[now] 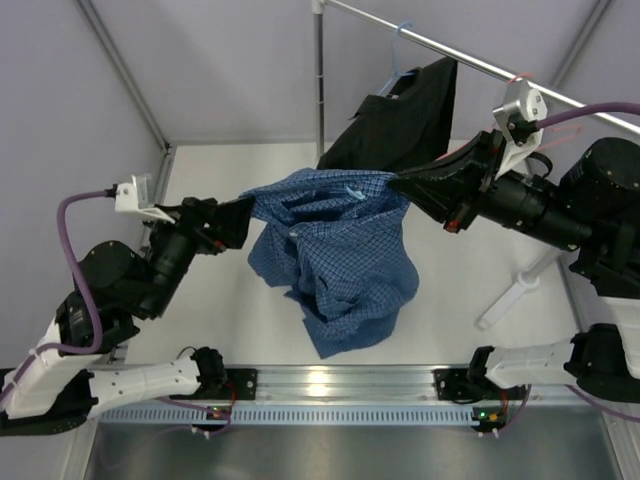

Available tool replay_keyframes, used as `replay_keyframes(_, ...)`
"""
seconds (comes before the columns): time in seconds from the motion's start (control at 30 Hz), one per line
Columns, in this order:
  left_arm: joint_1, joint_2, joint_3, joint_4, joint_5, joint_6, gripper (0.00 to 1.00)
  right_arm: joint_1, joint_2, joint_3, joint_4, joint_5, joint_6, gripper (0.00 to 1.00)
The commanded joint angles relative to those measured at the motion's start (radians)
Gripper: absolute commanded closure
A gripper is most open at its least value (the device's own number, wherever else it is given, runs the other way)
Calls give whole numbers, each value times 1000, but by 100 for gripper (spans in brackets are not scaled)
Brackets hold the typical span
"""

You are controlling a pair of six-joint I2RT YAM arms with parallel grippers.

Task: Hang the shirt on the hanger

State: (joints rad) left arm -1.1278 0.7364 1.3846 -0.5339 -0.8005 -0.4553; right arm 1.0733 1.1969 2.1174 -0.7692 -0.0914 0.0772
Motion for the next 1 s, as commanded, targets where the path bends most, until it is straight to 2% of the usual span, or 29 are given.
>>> replay_keyframes(0.0,5,-11,-67,22,99,124,2,16,-40,-87,-54,146,-13,100)
replay_keyframes(0.03,5,-11,-109,22,125,112,2,16,-51,-146,-53,262,5,100)
replay_keyframes(0.07,5,-14,-140,20,153,101,2,16,-83,-290,-33,321,22,100)
replay_keyframes(0.13,5,-20,-271,35,272,53,2,16,-137,-474,34,424,83,100)
replay_keyframes(0.17,5,-23,-326,52,321,44,2,17,-161,-645,68,455,116,100)
replay_keyframes(0.2,5,-16,-382,93,380,34,2,17,-212,-724,118,481,184,100)
replay_keyframes(0.23,5,-6,-489,118,508,29,2,16,-238,-793,142,507,218,100)
replay_keyframes(0.27,5,7,-542,141,561,20,2,16,-262,-939,166,509,246,100)
replay_keyframes(0.33,2,50,-640,227,666,-41,2,16,-345,-1081,257,480,306,100)
replay_keyframes(0.37,-3,60,-686,264,685,-61,2,16,-380,-1208,283,476,321,100)
replay_keyframes(0.4,-18,58,-770,302,695,-98,2,16,-442,-1262,298,482,341,100)
replay_keyframes(0.47,-30,35,-846,380,673,-124,2,16,-532,-1380,304,499,386,100)
replay_keyframes(0.6,-30,21,-845,403,574,-149,2,16,-680,-1498,353,363,339,100)
replay_keyframes(0.73,-30,138,-739,403,593,-76,2,16,-769,-1524,378,260,279,100)
replay_keyframes(0.87,-27,277,-619,384,610,41,2,16,-798,-1528,361,314,260,100)
replay_keyframes(0.97,0,359,-523,330,520,86,2,16,-807,-1533,366,306,257,100)
